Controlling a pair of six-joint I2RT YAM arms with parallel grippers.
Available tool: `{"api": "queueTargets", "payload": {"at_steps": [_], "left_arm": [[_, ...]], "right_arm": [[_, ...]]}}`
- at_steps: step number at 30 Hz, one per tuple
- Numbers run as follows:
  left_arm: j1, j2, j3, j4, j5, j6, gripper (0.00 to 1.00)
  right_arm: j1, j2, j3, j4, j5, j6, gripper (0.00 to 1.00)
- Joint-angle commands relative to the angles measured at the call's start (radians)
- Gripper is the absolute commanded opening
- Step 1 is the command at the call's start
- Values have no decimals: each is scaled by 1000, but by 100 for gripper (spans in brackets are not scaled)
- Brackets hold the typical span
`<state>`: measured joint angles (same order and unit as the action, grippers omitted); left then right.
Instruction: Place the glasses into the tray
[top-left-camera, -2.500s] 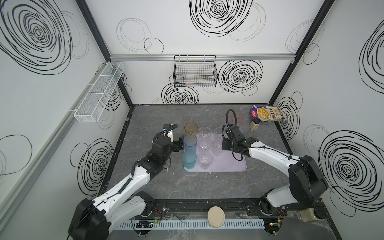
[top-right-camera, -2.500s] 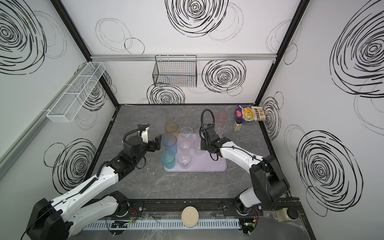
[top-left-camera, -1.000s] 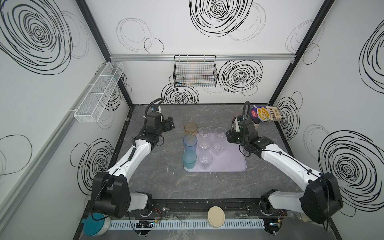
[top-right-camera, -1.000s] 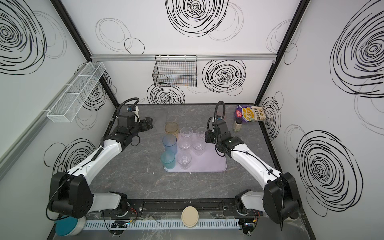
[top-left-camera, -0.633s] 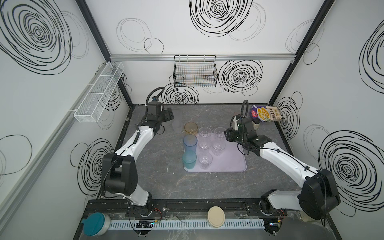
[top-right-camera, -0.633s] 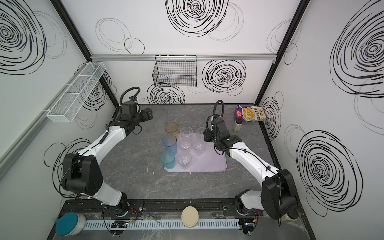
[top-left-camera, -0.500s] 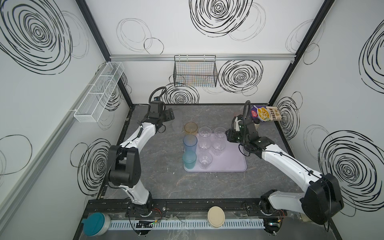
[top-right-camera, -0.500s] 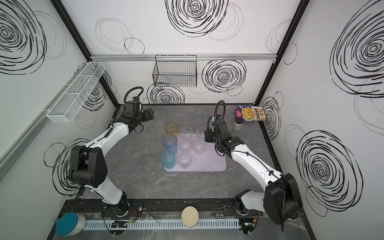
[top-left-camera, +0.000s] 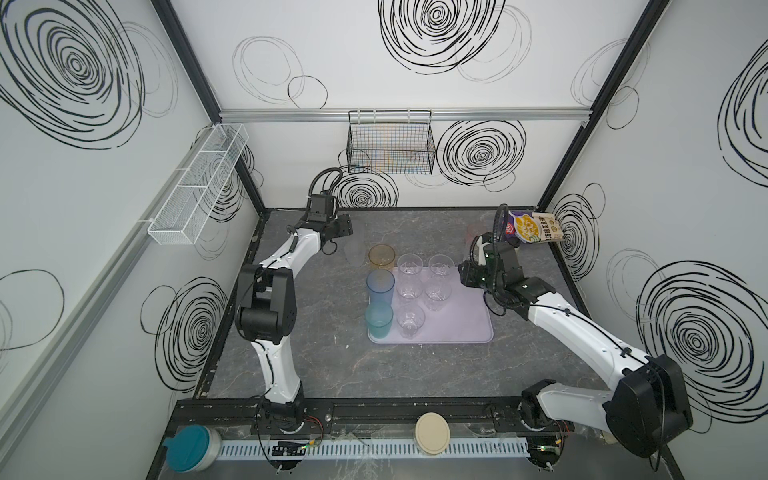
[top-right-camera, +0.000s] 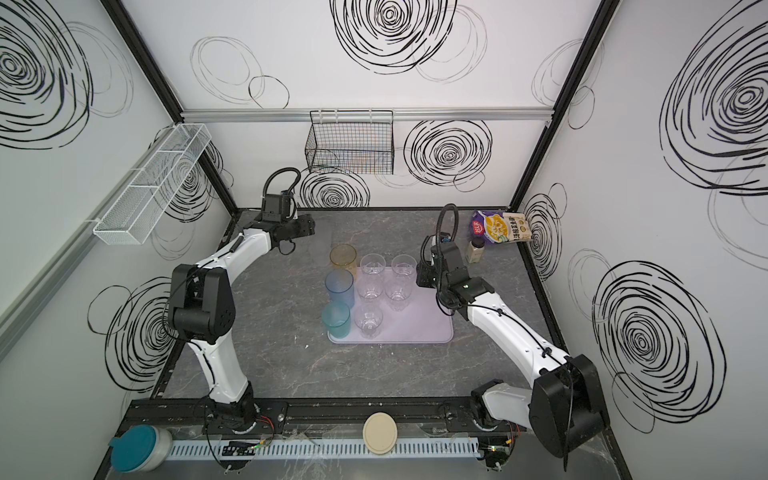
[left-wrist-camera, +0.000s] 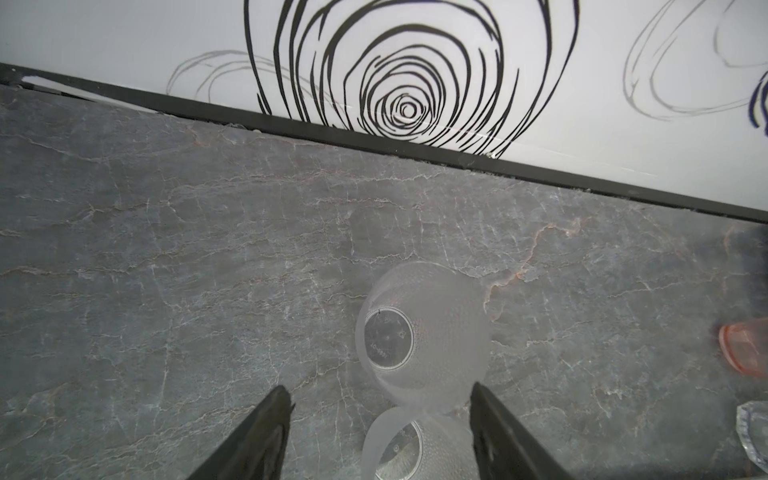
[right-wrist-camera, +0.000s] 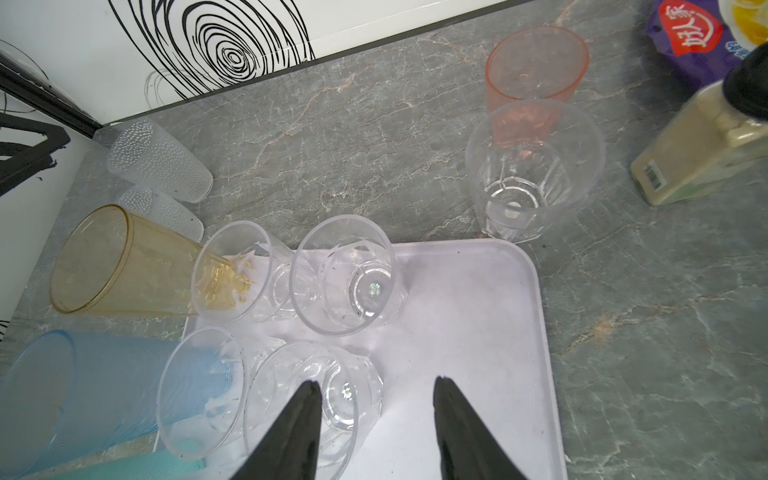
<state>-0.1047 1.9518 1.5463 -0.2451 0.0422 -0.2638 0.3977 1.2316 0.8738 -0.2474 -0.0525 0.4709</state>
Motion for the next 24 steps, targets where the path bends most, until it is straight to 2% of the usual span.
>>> {"api": "queueTargets", "payload": {"at_steps": [1, 10, 15, 21, 24], "left_arm": [[-4, 41, 71, -42, -36, 44, 69], [-21, 141, 162, -85, -102, 96, 62], [-26, 146, 159, -77, -112, 97, 62], [-39, 18, 70, -23, -77, 36, 78], [-61, -103, -47, 34, -104, 13, 81]], "right_arm": [[-8, -15, -19, 6, 7, -16, 49], [-15, -14, -47, 23, -3, -18, 49], [-51, -29, -22, -4, 49, -11, 49], [-202, -22, 17, -10, 9, -9, 52], [-269, 14, 37, 4, -4, -3, 58]]}}
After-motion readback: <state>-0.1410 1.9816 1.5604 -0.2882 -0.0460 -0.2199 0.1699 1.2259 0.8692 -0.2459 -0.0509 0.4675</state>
